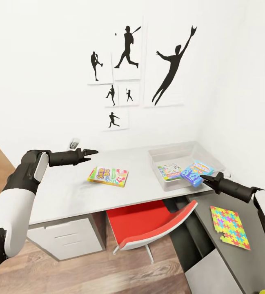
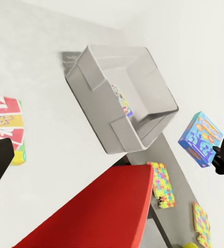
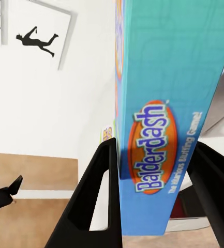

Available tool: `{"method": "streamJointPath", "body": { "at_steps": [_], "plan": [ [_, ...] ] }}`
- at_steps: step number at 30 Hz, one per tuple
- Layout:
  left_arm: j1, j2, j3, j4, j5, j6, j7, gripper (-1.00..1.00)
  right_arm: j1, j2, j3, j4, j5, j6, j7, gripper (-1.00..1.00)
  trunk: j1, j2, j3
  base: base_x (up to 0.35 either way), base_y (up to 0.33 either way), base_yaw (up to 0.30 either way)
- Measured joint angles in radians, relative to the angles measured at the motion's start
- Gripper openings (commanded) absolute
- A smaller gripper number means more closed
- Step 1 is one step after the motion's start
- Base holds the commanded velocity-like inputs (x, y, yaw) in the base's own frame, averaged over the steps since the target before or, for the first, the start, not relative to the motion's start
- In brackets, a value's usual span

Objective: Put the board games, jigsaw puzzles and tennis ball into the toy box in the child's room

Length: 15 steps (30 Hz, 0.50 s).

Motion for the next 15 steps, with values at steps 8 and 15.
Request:
{"method": "streamJointPath", "body": {
  "at_steps": [8, 15],
  "plan": [
    [0.0, 0.0, 0.001, 0.0, 0.0, 0.0, -0.001, 1.0, 0.0, -0.001, -0.002, 0.0, 0.001, 0.001, 0.0, -1.0, 0.0, 0.0, 0.0, 0.197, 0.001, 0.0],
    [0.0, 0.0, 0.002, 0.0, 0.0, 0.0, 0.0, 1.0, 0.0, -0.003, -0.004, 0.001, -0.004, 0.002, 0.002, -1.0, 0.0, 0.0, 0.0, 0.091, 0.0, -0.001]
  ]
}}
